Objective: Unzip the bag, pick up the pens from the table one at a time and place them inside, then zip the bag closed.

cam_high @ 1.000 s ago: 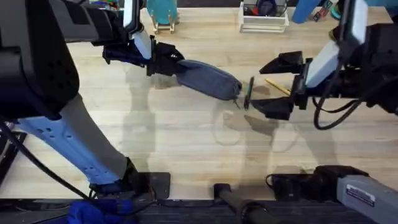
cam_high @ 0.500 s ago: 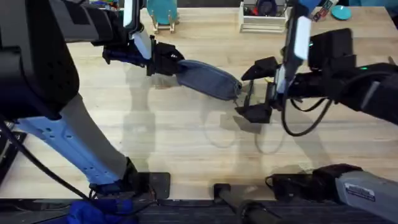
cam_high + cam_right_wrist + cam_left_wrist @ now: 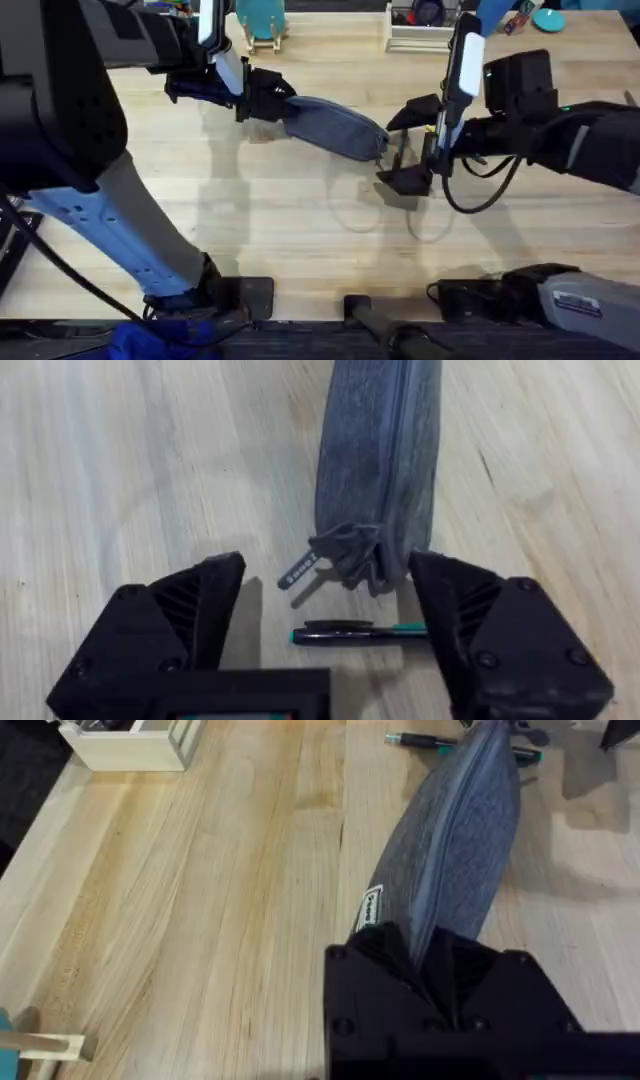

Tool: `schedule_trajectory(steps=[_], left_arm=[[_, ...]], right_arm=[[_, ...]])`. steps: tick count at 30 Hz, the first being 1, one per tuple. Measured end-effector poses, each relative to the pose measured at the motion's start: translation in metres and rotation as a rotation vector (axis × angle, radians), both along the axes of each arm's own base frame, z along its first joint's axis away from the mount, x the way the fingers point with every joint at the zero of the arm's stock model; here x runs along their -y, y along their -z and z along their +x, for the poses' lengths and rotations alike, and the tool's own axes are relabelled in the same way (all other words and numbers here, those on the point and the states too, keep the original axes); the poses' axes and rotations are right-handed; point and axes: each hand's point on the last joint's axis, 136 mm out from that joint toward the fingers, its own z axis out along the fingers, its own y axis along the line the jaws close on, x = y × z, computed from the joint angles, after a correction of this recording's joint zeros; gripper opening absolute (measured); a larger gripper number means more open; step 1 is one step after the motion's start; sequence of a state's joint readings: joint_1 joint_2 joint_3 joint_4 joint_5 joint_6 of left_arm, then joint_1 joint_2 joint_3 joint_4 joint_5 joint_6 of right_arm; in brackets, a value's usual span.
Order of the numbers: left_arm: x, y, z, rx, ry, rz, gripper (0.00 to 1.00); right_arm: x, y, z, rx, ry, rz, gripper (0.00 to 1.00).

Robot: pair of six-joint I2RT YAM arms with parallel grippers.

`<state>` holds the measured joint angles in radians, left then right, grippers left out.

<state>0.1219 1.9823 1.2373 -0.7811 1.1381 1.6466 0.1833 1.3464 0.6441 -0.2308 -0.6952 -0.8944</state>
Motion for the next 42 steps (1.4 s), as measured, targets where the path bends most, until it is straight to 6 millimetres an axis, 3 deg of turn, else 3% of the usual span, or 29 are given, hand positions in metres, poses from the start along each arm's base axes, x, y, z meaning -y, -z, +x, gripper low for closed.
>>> schedule_trajectory(steps=[15,22,26,34,38,42], left_arm=[[0.0,0.0,0.0,0.0,0.0,0.0,0.042],[0.0,0.0,0.0,0.0,0.0,0.0,0.042],[0.0,0.0,0.0,0.0,0.0,0.0,0.042],[0.0,0.0,0.0,0.0,0.0,0.0,0.042],[0.0,0.0,0.0,0.001,0.0,0.0,0.042],[0.0,0.0,0.001,0.003,0.0,0.0,0.042]], right_arm=[[-0.003,-0.01,0.016,0.064,0.029,0.019,0.996],[-0.016,-0.004,0.016,0.092,0.028,-0.046,0.953],[-0.019,0.0,0.017,0.099,0.048,-0.092,0.804],[-0.013,0.003,0.025,0.107,0.117,-0.137,0.408],[-0.013,0.003,0.027,0.109,0.129,-0.137,0.083],[-0.013,0.002,0.028,0.112,0.133,-0.137,0.041]])
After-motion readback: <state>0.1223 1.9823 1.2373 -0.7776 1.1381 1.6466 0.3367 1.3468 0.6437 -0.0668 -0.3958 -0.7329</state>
